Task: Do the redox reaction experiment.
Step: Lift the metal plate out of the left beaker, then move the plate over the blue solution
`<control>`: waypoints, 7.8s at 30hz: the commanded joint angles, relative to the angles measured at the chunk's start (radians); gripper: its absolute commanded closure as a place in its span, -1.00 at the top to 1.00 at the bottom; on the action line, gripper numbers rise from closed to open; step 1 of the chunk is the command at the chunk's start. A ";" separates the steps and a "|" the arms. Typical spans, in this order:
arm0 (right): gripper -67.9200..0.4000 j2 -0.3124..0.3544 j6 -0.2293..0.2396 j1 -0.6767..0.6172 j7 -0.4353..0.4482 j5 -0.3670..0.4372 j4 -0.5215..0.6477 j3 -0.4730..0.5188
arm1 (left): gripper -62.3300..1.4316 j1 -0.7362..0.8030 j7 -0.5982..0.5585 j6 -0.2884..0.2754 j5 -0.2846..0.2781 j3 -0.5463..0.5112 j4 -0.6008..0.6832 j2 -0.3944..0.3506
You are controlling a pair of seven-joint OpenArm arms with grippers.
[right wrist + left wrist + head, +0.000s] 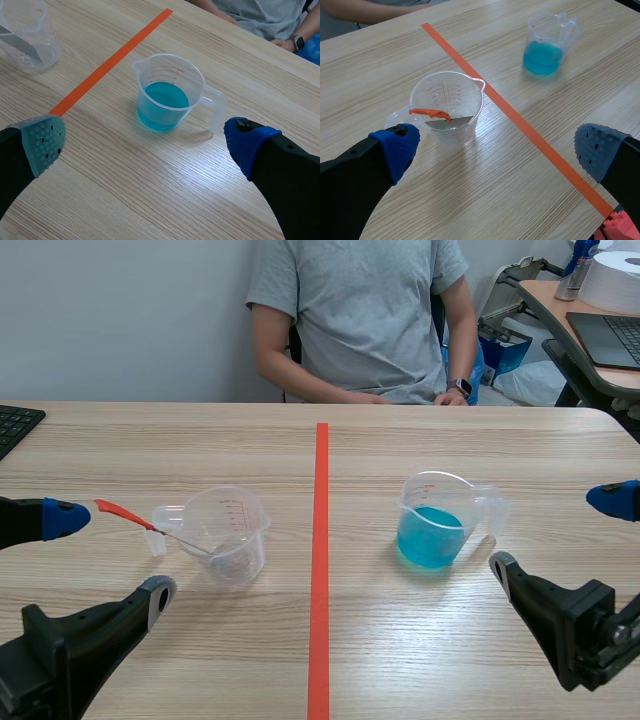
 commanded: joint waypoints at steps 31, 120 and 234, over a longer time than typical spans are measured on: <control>1.00 0.011 0.047 0.026 0.023 0.000 0.016 0.002 | 1.00 0.203 -0.110 0.070 0.016 -0.119 -0.033 0.005; -0.50 -0.430 -0.299 0.835 0.015 -0.539 -0.427 -0.977 | 1.00 0.064 -0.367 0.060 0.039 0.021 -0.991 0.177; -0.95 0.138 0.238 0.721 -0.267 0.143 0.040 -0.122 | -0.83 -0.061 -0.256 0.020 0.109 0.068 -0.181 -0.207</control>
